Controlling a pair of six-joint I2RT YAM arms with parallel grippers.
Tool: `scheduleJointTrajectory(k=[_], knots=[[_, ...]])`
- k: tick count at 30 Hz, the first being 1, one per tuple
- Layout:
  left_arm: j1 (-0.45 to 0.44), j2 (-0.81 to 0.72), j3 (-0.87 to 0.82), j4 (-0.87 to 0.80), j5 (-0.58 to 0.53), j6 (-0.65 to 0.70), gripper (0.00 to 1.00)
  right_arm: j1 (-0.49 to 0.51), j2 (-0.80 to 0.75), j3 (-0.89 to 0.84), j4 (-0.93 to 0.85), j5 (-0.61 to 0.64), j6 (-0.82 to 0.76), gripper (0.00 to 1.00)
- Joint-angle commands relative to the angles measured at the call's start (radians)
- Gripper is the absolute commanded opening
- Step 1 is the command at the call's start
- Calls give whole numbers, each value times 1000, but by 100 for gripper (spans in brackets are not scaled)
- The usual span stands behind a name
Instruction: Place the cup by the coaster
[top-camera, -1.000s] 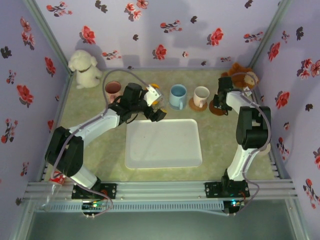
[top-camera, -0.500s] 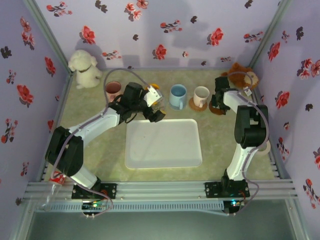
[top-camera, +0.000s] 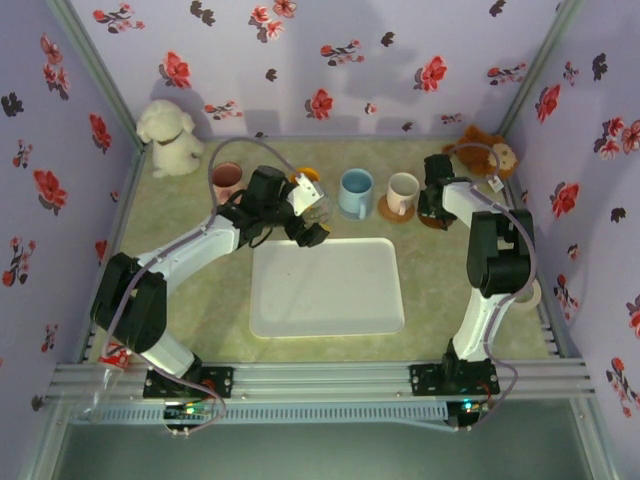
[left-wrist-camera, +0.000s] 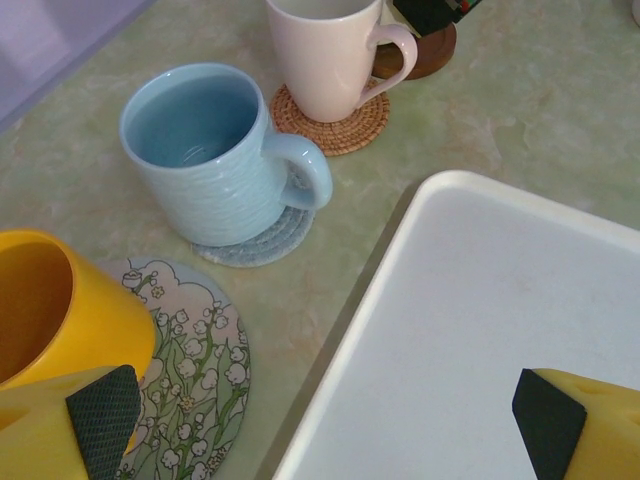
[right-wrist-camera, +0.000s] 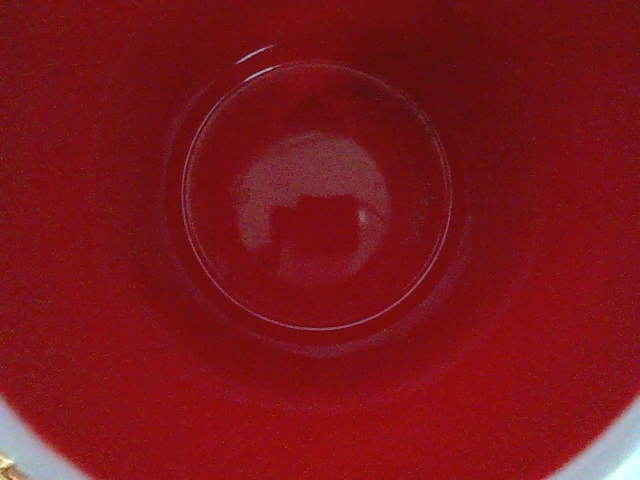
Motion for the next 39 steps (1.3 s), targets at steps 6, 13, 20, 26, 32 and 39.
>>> scheduleJointTrajectory(k=[6,13,20,26,32,39], knots=[[-4,-2,24,-5,-10,11,99,0,-52,-37,-6,31,20,0],[-4,-2,27,-6,-11,7,99,-1,-57,-52,-1,16,29,0],[-4,-2,29,-12,-13,5,99,-5,-51,-58,0,5,47,0],[-4,-1,30,-16,-18,5,99,-16,-56,-63,-1,2,65,13],[-5,5,32,-10,-18,1,99,-19,-64,-66,1,-1,70,18],[-6,7,33,-10,-18,1,99,-19,-72,-58,-6,-14,66,19]])
